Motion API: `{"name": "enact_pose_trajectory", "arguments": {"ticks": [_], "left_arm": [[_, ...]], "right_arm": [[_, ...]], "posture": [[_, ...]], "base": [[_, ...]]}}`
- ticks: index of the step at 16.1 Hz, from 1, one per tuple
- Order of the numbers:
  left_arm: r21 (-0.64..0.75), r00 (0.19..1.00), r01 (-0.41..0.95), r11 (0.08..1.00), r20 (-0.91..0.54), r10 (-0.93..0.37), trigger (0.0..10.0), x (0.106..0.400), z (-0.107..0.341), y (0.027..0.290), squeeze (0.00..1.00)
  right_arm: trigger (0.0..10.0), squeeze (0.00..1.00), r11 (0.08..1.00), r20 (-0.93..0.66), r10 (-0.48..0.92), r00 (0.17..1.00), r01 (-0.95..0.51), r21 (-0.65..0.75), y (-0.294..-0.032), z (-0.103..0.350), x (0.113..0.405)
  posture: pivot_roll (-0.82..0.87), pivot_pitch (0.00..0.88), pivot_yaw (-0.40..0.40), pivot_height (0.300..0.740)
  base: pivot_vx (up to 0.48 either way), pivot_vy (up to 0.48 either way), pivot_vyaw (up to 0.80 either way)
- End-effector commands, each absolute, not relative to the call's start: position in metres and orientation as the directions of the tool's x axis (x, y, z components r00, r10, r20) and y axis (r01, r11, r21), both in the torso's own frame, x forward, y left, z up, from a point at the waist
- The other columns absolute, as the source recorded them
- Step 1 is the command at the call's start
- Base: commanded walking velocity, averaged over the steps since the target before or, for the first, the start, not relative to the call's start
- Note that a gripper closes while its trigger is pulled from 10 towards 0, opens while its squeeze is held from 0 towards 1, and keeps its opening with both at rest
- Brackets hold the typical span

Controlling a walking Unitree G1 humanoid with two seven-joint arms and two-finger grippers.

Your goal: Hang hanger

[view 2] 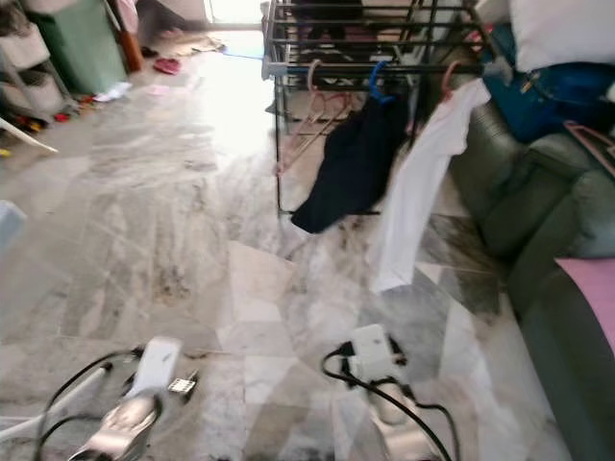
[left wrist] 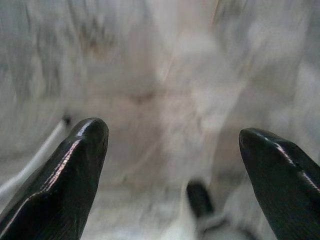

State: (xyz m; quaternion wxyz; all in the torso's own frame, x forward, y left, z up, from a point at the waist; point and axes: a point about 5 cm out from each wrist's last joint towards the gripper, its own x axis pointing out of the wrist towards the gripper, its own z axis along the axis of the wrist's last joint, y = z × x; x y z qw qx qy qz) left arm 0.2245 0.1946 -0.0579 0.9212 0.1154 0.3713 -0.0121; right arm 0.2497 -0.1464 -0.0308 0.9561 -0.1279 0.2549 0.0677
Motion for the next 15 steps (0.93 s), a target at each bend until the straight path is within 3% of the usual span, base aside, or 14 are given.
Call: {"name": "enact_pose_trajectory", "arguments": {"ticks": [1,4,9,15], "left_arm": [[0.213,0.693,0.134,0.968,-0.718,0.062,10.0,0.217,-0.063,0.196,0.0],[0.222,0.635,0.188,0.957,-0.77,0.054,10.0,0.201,-0.072,0.2,0.0],[0.235,0.625,0.213,0.948,-0.779,0.053,10.0,0.199,-0.073,0.201,0.0],[0.256,0.607,0.248,0.934,-0.793,0.056,10.0,0.195,-0.075,0.207,0.0]], "right_arm": [[10.0,0.0,0.955,-0.549,0.072,0.833,-0.217,-0.204,-0.147,-0.038,0.244],[10.0,0.0,0.946,-0.657,0.065,0.751,-0.256,-0.199,-0.152,-0.055,0.231],[10.0,0.0,0.917,-0.737,0.088,0.67,-0.344,-0.203,-0.147,-0.071,0.209],[10.0,0.0,0.913,-0.79,0.042,0.611,-0.344,-0.218,-0.157,-0.082,0.19]], "posture": [[-0.08,0.074,0.001,0.74],[-0.08,0.059,0.0,0.74],[-0.08,0.056,-0.004,0.74],[-0.08,0.066,0.005,0.74]], "base": [[0.0,0.0,0.0],[0.0,0.0,0.34],[0.0,-0.339,0.8],[0.0,-0.331,0.6]]}}
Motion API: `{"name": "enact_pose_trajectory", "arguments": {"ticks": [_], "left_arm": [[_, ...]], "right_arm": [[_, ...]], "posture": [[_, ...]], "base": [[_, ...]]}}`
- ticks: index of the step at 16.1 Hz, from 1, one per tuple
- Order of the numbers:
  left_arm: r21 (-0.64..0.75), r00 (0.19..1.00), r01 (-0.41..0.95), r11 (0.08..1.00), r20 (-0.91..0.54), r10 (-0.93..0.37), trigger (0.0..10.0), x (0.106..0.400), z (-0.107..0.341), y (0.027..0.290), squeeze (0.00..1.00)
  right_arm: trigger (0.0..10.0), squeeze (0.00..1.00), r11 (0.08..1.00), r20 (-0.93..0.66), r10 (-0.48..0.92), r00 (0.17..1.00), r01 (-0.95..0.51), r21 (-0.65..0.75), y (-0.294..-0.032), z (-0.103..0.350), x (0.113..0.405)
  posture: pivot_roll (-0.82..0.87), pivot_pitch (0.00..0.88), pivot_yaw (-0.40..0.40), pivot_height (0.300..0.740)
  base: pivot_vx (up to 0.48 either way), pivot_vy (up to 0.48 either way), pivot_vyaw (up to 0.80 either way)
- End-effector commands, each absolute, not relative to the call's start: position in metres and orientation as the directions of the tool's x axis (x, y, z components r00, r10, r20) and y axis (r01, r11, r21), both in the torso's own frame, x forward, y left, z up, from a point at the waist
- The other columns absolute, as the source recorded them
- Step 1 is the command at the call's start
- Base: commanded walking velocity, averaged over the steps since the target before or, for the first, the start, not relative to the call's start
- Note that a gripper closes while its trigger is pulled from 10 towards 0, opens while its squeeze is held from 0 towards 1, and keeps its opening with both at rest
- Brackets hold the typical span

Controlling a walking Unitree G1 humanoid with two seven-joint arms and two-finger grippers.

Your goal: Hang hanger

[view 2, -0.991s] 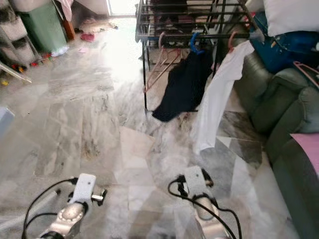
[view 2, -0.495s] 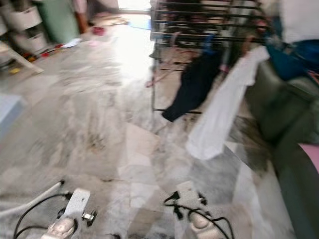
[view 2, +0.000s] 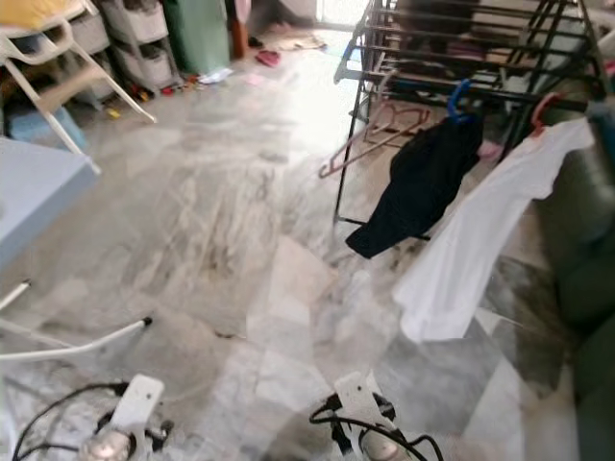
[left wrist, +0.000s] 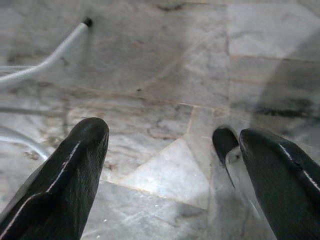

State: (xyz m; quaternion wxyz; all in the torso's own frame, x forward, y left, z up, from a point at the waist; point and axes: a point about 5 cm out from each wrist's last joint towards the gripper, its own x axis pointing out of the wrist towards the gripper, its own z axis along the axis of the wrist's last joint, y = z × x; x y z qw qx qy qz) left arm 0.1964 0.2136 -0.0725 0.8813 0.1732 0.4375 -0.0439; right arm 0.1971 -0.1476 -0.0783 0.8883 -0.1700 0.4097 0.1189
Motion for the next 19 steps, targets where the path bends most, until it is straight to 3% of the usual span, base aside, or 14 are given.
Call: {"name": "enact_pose_trajectory", "arguments": {"ticks": [1,5,7,10,12,19], "left_arm": [[0.26,0.606,0.248,0.933,-0.793,0.06,10.0,0.195,-0.075,0.207,0.0],[0.269,0.605,0.249,0.93,-0.793,0.067,10.0,0.195,-0.075,0.207,0.0],[0.237,0.585,0.188,0.953,-0.807,0.085,10.0,0.193,-0.077,0.207,0.0],[0.168,0.576,0.116,0.979,-0.814,0.072,10.0,0.197,-0.076,0.202,0.0],[0.159,0.578,0.119,0.98,-0.814,0.062,10.0,0.2,-0.075,0.197,0.0],[0.151,0.577,0.157,0.976,-0.816,0.033,10.0,0.203,-0.074,0.193,0.0]], "right_arm": [[10.0,0.0,0.915,-0.795,0.038,0.605,-0.34,-0.215,-0.158,-0.083,0.188],[10.0,0.0,0.914,-0.805,0.027,0.593,-0.342,-0.221,-0.161,-0.086,0.183],[10.0,0.0,0.932,-0.814,0.017,0.581,-0.304,-0.198,-0.165,-0.087,0.179],[10.0,0.0,0.984,-0.827,-0.032,0.561,-0.129,-0.126,-0.178,-0.088,0.176],[10.0,0.0,0.993,-0.833,-0.058,0.55,-0.057,-0.108,-0.183,-0.088,0.175],[10.0,0.0,0.995,-0.835,-0.081,0.544,-0.011,-0.103,-0.185,-0.087,0.178]], "posture": [[-0.08,0.066,0.005,0.74],[-0.08,0.068,0.003,0.74],[-0.08,0.06,0.002,0.74],[-0.06,0.056,-0.002,0.74],[-0.05,0.056,-0.002,0.74],[-0.05,0.044,0.026,0.74]], "base": [[0.0,0.0,0.43],[0.0,0.0,0.21],[0.0,0.0,0.0],[0.0,0.0,0.0],[0.0,0.0,0.0],[0.0,0.0,0.0]]}}
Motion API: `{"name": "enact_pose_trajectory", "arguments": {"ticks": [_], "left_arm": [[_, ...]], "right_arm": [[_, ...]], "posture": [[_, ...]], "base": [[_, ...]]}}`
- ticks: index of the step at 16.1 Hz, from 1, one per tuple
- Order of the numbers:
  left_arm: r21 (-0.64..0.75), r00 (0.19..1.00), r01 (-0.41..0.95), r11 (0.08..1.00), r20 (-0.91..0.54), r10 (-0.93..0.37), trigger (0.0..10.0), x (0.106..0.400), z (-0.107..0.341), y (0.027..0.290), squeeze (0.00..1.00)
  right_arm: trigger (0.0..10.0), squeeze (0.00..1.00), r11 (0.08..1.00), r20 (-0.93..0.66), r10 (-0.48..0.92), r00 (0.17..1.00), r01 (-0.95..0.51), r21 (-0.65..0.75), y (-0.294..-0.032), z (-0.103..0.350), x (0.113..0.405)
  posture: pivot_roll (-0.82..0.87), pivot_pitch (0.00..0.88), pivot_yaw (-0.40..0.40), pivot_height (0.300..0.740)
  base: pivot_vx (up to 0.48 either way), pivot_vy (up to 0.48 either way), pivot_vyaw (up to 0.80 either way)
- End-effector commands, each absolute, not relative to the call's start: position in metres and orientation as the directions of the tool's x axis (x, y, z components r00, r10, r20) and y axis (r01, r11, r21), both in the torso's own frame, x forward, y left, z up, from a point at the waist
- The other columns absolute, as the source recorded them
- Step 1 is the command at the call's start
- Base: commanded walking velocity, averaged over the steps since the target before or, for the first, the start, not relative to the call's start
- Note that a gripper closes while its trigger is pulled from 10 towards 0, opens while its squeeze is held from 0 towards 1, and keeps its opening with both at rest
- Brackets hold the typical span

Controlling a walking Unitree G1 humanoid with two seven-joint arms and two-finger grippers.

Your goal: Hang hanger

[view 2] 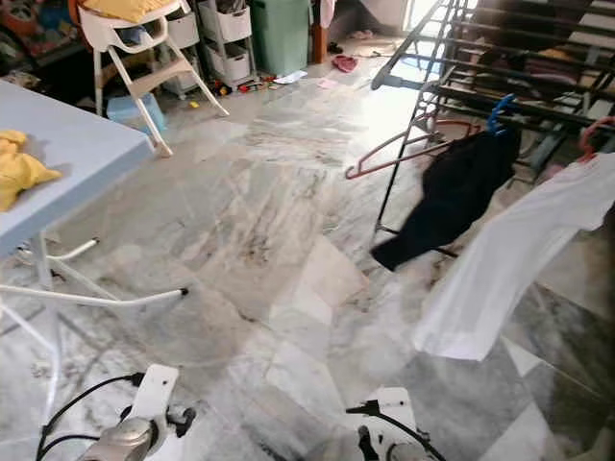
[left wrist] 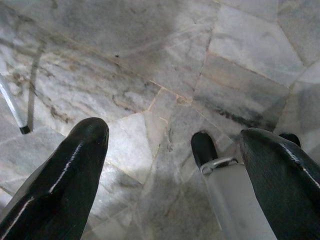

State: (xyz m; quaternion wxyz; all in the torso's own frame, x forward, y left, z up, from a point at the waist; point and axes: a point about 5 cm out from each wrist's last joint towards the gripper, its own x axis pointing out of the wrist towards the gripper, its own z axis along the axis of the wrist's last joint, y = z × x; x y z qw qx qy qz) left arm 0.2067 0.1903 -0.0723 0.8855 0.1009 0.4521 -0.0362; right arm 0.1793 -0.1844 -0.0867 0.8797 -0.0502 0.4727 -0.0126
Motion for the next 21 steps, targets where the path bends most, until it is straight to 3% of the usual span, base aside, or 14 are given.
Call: {"name": "enact_pose_trajectory", "arguments": {"ticks": [1,8,13,21], "left_arm": [[0.157,0.575,0.167,0.973,-0.818,0.034,10.0,0.202,-0.075,0.193,0.0],[0.166,0.556,0.201,0.965,-0.831,0.027,10.0,0.195,-0.079,0.189,0.0],[0.156,0.557,0.187,0.97,-0.83,0.026,10.0,0.197,-0.078,0.19,0.0],[0.125,0.549,0.165,0.978,-0.836,0.014,10.0,0.197,-0.078,0.189,0.0]], "right_arm": [[10.0,0.0,0.994,-0.838,-0.083,0.539,-0.014,-0.107,-0.185,-0.088,0.177],[10.0,0.0,0.99,-0.854,-0.093,0.513,-0.046,-0.135,-0.186,-0.091,0.17],[10.0,0.0,0.994,-0.855,-0.107,0.508,0.076,-0.079,-0.189,-0.091,0.17],[10.0,0.0,0.992,-0.846,-0.104,0.523,0.114,-0.052,-0.185,-0.088,0.179]], "posture": [[-0.05,0.044,0.028,0.74],[-0.06,0.055,0.03,0.74],[-0.06,0.052,0.025,0.74],[-0.06,0.048,0.024,0.74]], "base": [[0.0,0.0,0.0],[0.0,0.084,0.0],[0.0,0.0,0.0],[0.0,0.0,0.0]]}}
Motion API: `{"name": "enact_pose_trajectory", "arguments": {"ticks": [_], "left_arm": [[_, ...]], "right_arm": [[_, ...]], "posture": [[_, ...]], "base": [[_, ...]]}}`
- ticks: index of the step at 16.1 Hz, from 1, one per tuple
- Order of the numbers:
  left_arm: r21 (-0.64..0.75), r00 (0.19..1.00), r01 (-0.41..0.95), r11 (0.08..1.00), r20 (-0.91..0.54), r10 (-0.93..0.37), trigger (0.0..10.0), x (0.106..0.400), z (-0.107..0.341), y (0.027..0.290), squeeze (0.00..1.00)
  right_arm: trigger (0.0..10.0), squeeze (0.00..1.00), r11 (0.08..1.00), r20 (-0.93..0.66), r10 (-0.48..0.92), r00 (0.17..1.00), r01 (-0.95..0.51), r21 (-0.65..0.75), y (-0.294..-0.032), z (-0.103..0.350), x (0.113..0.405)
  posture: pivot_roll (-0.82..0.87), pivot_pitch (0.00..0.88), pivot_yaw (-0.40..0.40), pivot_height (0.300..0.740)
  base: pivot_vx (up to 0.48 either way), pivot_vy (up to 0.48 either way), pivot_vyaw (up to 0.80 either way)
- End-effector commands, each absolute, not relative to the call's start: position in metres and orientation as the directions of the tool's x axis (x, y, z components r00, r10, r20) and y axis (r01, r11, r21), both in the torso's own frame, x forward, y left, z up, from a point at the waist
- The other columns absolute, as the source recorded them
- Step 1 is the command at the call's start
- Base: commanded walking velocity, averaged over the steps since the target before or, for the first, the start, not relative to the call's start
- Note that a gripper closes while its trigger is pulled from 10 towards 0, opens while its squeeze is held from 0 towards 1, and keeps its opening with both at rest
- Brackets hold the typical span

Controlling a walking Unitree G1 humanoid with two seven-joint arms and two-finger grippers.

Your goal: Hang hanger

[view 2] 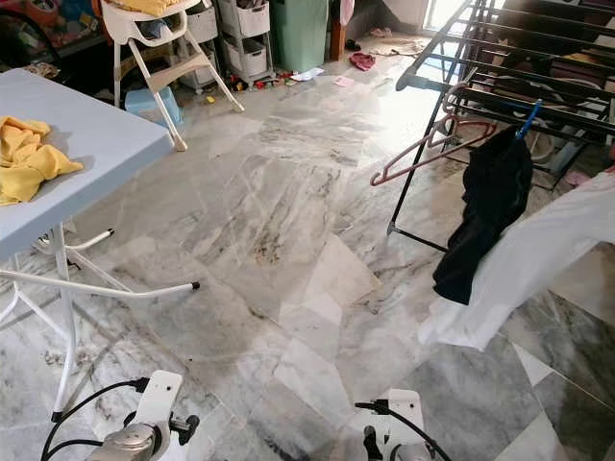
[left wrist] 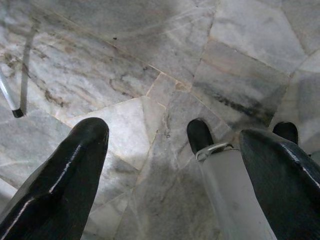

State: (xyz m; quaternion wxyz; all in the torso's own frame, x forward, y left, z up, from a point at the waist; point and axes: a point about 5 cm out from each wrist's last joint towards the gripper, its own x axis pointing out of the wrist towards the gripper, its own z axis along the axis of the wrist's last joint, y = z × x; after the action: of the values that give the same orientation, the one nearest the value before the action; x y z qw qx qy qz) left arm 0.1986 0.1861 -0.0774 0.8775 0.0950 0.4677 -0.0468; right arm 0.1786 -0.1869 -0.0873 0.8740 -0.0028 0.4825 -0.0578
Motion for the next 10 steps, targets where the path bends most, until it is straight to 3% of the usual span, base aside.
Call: {"name": "enact_pose_trajectory", "arguments": {"ticks": [1,10], "left_arm": [[0.124,0.549,0.164,0.979,-0.836,0.014,10.0,0.197,-0.078,0.189,0.0],[0.065,0.551,0.099,0.993,-0.834,-0.001,10.0,0.196,-0.079,0.188,0.0]], "right_arm": [[10.0,0.0,0.992,-0.846,-0.104,0.523,0.117,-0.05,-0.185,-0.088,0.179],[10.0,0.0,0.983,-0.819,-0.094,0.565,0.182,0.013,-0.178,-0.079,0.197]], "posture": [[-0.06,0.048,0.024,0.74],[-0.06,0.048,0.025,0.74]], "base": [[0.0,0.0,0.0],[0.0,0.0,0.0]]}}
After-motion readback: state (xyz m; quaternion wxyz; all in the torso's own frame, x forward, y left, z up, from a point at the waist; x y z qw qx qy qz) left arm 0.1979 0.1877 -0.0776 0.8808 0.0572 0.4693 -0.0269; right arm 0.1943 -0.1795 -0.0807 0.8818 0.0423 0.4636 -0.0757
